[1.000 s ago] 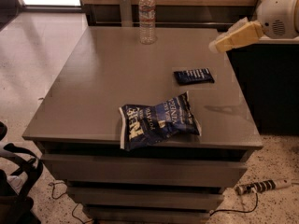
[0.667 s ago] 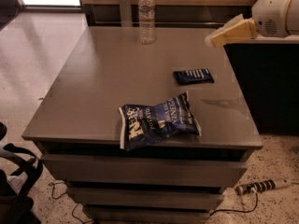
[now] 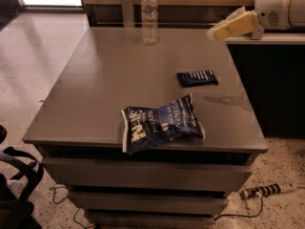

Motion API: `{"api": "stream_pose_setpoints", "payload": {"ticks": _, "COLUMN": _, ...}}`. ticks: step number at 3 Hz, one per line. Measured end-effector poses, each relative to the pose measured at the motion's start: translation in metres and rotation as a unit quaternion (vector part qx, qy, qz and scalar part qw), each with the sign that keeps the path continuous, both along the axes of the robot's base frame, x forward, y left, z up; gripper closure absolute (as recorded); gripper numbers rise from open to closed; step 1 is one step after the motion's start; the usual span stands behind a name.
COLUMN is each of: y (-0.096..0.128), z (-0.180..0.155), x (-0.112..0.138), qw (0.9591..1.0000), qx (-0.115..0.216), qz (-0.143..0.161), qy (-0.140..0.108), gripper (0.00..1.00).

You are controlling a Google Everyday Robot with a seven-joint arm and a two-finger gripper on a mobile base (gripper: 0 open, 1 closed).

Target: Pick water bottle

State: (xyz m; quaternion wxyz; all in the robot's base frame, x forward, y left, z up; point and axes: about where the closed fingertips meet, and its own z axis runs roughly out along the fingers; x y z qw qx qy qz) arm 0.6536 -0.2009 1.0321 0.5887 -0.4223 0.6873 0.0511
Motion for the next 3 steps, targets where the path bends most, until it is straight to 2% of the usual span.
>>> {"api": "stream_pose_setpoints", "payload": {"ticks": 1, "y": 0.009, "z": -0.007, "x": 0.043, "qw": 0.9991, "qx": 0.017, "qz": 0.03, "qy": 0.024, "gripper": 0.0}}
{"api": "stream_pose_setpoints", "payload": {"ticks": 2, "y": 0.019, "z": -0.006, "x": 0.075, "qw": 0.9981, "qx": 0.032, "qz": 0.043, "qy": 0.03, "gripper": 0.0}}
{"api": "stream_pose_setpoints", "payload": {"ticks": 3, "y": 0.03, "z": -0.008, "x": 0.098, "qw": 0.9977, "qx": 0.045, "qz": 0.042, "qy": 0.029, "gripper": 0.0}}
